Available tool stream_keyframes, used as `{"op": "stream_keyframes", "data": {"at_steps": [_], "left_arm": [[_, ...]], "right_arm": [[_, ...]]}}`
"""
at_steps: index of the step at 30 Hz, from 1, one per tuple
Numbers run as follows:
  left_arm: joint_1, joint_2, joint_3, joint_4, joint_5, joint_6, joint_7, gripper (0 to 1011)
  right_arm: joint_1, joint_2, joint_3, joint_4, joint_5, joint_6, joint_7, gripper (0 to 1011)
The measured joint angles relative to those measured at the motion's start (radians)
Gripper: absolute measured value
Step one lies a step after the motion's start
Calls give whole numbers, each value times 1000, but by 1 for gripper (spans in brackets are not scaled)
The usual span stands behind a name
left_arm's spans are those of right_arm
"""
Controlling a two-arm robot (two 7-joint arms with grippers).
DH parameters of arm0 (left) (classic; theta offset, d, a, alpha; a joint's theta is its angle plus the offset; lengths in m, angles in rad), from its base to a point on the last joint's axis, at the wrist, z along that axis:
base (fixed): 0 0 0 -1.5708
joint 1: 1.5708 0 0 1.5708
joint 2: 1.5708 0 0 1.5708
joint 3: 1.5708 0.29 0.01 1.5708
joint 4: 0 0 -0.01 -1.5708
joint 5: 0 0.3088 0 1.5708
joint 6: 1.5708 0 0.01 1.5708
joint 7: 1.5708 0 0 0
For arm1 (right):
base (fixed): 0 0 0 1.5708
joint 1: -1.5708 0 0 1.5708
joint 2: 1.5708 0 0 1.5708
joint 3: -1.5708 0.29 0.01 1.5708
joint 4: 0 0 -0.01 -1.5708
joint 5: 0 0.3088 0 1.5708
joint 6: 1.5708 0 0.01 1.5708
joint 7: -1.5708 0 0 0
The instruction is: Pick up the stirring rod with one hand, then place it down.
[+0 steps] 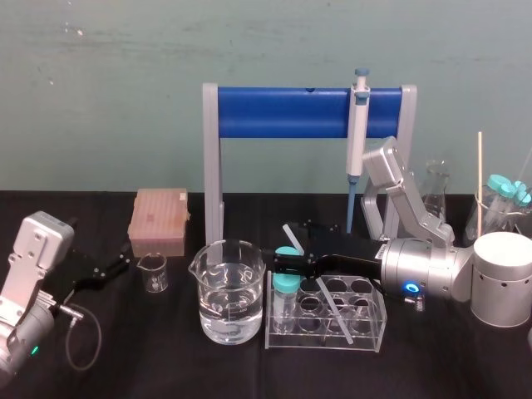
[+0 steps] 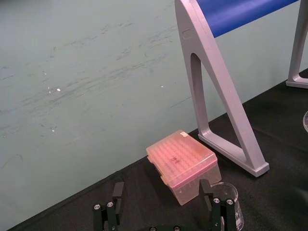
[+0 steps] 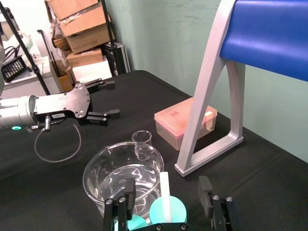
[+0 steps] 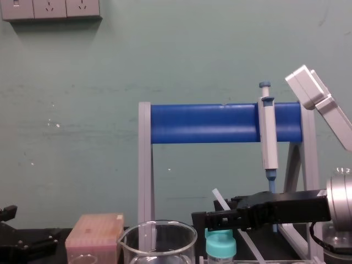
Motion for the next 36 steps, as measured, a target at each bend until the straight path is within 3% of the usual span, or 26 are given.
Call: {"op": "stream_keyframes", "data": {"at_steps": [7, 11, 26, 36], "left_arm": [[0, 0, 0, 0, 0, 0, 0, 1000], [0, 0, 0, 0, 0, 0, 0, 1000], [0, 0, 0, 0, 0, 0, 0, 1000], [0, 0, 0, 0, 0, 0, 0, 1000]], "right_arm": [[0, 0, 0, -1, 2, 1, 1, 682], [0, 0, 1, -1, 2, 1, 1, 512], [0, 0, 1, -1, 4, 2, 2, 73], [-7, -1, 9, -2, 4, -6, 2, 64]]}}
